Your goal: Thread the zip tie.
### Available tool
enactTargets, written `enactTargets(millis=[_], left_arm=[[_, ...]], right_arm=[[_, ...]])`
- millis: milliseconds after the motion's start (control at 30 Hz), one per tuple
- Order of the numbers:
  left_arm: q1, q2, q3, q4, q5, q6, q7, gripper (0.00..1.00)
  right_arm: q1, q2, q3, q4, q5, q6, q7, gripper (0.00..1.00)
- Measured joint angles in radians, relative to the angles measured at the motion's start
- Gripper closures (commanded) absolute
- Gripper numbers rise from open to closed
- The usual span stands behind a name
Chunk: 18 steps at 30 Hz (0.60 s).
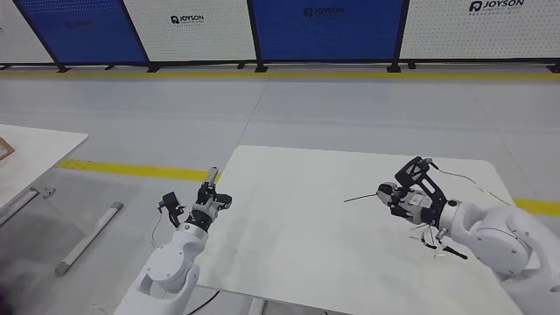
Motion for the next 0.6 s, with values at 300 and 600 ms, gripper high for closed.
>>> enactTargets(millis=[300, 600], left_arm=[[0.000, 0.000, 0.000, 0.000, 0.000, 0.000, 0.000, 0.00], [0.000, 0.000, 0.000, 0.000, 0.000, 0.000, 0.000, 0.00]], right_arm=[[0.022, -0.001, -0.032, 0.021, 0.070, 0.000, 0.077, 1.00], [0.020, -0.001, -0.031, 0.018, 0.065, 0.000, 0.073, 1.00]])
